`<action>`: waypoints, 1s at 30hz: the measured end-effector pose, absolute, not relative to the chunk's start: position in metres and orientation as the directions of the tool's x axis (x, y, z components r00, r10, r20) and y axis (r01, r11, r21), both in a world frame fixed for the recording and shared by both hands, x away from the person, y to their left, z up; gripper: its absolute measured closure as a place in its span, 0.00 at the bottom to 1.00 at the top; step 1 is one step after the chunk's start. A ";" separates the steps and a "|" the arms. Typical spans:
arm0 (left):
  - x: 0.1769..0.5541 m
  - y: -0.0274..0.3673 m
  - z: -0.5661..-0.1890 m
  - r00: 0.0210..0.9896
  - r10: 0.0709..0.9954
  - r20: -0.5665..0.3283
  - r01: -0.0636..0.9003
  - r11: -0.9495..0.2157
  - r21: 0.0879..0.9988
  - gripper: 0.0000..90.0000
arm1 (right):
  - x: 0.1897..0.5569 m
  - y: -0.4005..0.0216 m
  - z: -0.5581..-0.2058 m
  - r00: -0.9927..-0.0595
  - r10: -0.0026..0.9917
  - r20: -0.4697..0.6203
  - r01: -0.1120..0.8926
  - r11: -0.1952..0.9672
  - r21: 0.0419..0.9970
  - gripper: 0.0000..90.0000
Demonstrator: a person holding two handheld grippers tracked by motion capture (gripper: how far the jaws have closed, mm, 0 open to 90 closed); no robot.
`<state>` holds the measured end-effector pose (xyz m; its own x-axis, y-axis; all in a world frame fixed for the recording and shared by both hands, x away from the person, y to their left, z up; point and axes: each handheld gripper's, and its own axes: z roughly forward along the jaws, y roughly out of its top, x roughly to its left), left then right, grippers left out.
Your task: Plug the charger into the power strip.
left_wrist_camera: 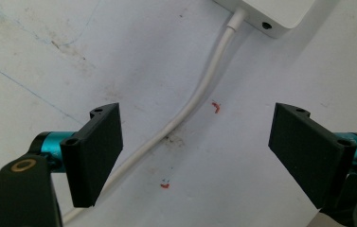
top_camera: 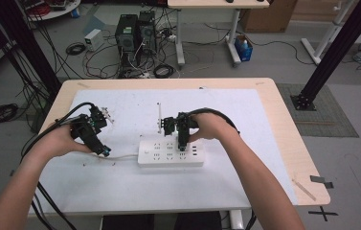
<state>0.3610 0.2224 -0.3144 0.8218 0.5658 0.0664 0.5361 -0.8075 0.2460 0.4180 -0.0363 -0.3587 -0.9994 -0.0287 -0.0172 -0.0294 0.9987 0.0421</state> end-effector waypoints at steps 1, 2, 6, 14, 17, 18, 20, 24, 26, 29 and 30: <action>0.361 0.222 -0.314 0.822 0.566 0.066 0.536 -0.808 0.246 0.21 | 0.418 -0.036 -0.359 -1.000 -0.027 -0.017 -0.027 0.999 0.038 0.70; 0.361 0.223 -0.316 0.823 0.565 0.064 0.536 -0.808 0.244 0.21 | 0.419 -0.037 -0.359 -1.000 -0.024 -0.011 -0.025 0.999 0.046 0.70; 0.362 0.223 -0.318 0.824 0.563 0.059 0.536 -0.810 0.239 0.21 | 0.420 -0.040 -0.359 -1.000 -0.014 -0.003 -0.014 0.999 0.049 0.70; 0.364 0.219 -0.321 0.826 0.561 0.055 0.534 -0.810 0.242 0.21 | 0.414 -0.037 -0.364 -0.999 -0.028 -0.044 -0.030 0.998 0.056 0.70; 0.364 0.218 -0.321 0.826 0.560 0.055 0.533 -0.810 0.246 0.21 | 0.415 -0.038 -0.365 -0.999 -0.023 -0.042 -0.026 0.998 0.065 0.70; 0.364 0.218 -0.320 0.828 0.559 0.052 0.531 -0.810 0.248 0.21 | 0.416 -0.040 -0.365 -0.999 -0.022 -0.036 -0.025 0.996 0.080 0.70; 0.364 0.218 -0.321 0.826 0.560 0.054 0.533 -0.809 0.248 0.21 | 0.417 -0.045 -0.366 -0.999 -0.016 -0.029 -0.020 0.992 0.127 0.70; 0.366 0.217 -0.321 0.826 0.562 0.053 0.532 -0.806 0.260 0.21 | 0.424 -0.052 -0.368 -1.000 0.011 0.017 0.014 0.987 0.159 0.56; 0.368 0.216 -0.322 0.830 0.555 0.052 0.525 -0.809 0.263 0.21 | 0.432 -0.059 -0.366 -0.993 0.109 0.052 0.117 0.977 0.181 0.44; 0.369 0.215 -0.321 0.834 0.549 0.058 0.517 -0.814 0.263 0.21 | 0.434 -0.070 -0.354 -0.981 0.173 0.090 0.190 0.949 0.251 0.34; 0.369 0.216 -0.320 0.835 0.547 0.059 0.515 -0.815 0.266 0.21 | 0.434 -0.077 -0.347 -0.974 0.212 0.084 0.227 0.936 0.270 0.29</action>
